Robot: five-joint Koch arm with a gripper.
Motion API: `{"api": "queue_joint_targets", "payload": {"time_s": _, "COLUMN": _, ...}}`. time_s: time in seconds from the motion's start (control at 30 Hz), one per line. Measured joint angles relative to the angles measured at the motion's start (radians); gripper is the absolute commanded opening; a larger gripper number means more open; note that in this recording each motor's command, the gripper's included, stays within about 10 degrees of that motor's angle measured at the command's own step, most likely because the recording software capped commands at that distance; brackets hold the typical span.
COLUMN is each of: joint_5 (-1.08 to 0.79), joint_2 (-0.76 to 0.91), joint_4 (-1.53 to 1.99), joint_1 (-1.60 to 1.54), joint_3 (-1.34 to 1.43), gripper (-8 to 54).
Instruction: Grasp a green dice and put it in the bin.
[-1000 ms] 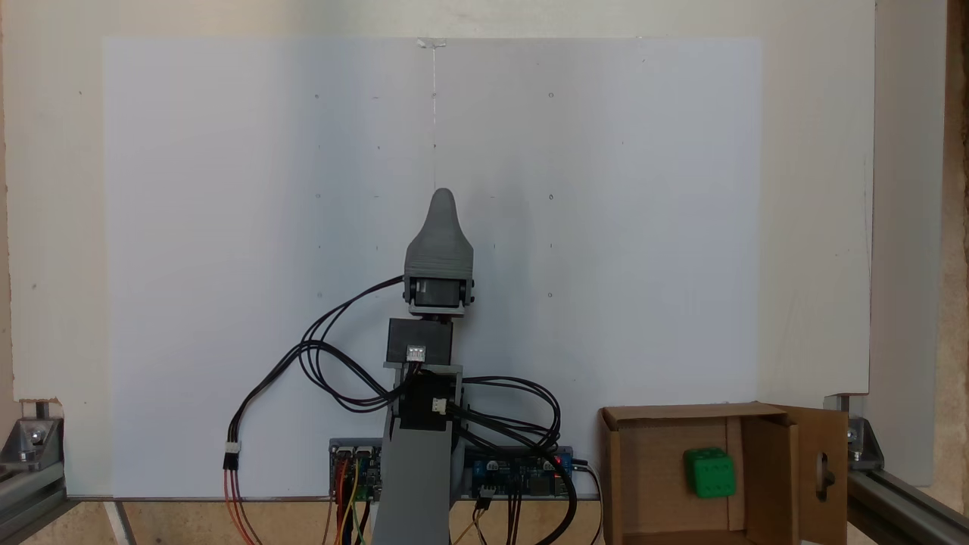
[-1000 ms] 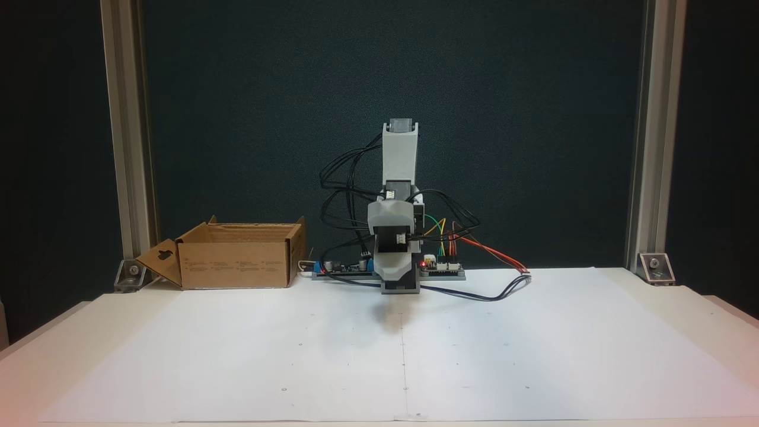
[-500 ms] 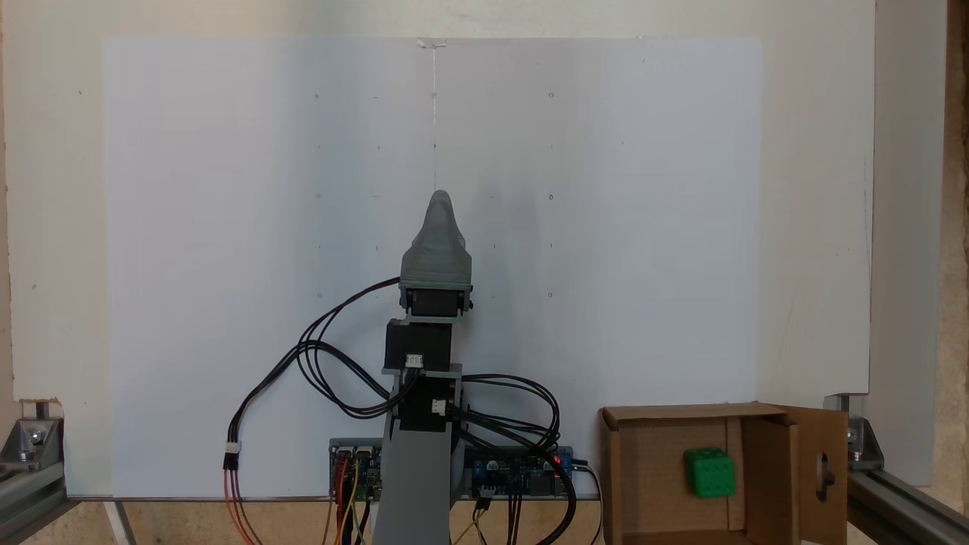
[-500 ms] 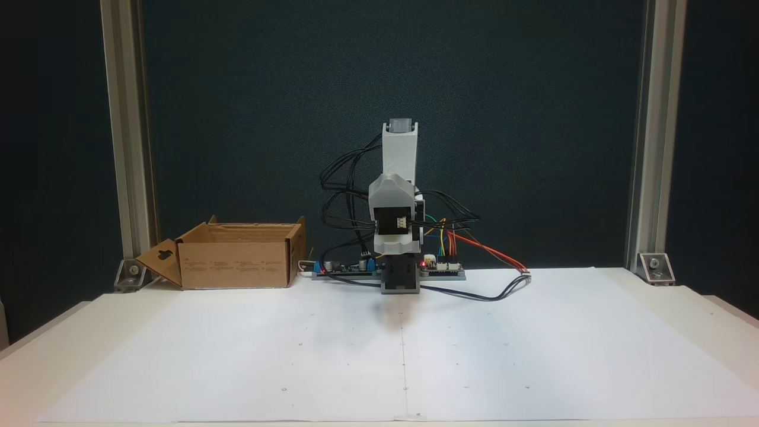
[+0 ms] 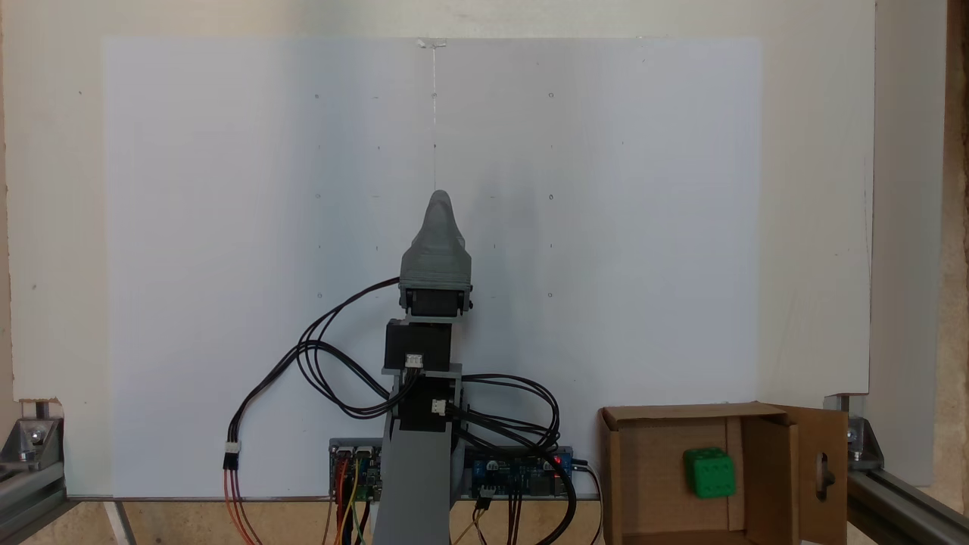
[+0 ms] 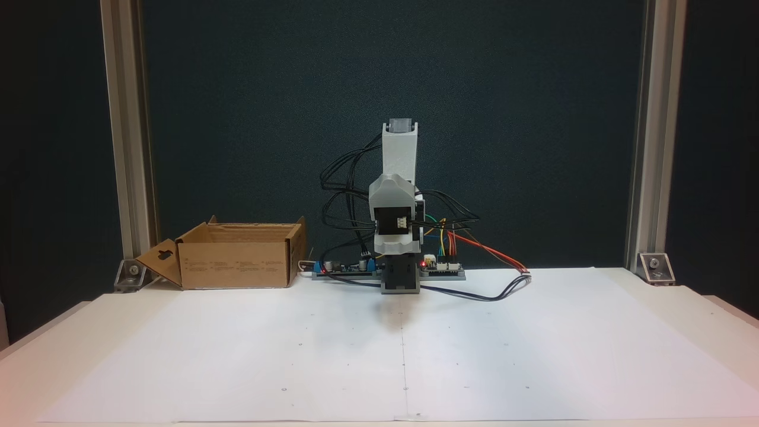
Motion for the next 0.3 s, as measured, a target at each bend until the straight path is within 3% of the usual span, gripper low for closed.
{"api": "queue_joint_targets", "payload": {"time_s": 0.3, "joint_5": 0.000, "joint_2": 0.000, "joint_4": 0.000, "joint_1": -0.006, "joint_3": 0.000, "gripper": 44.5}}
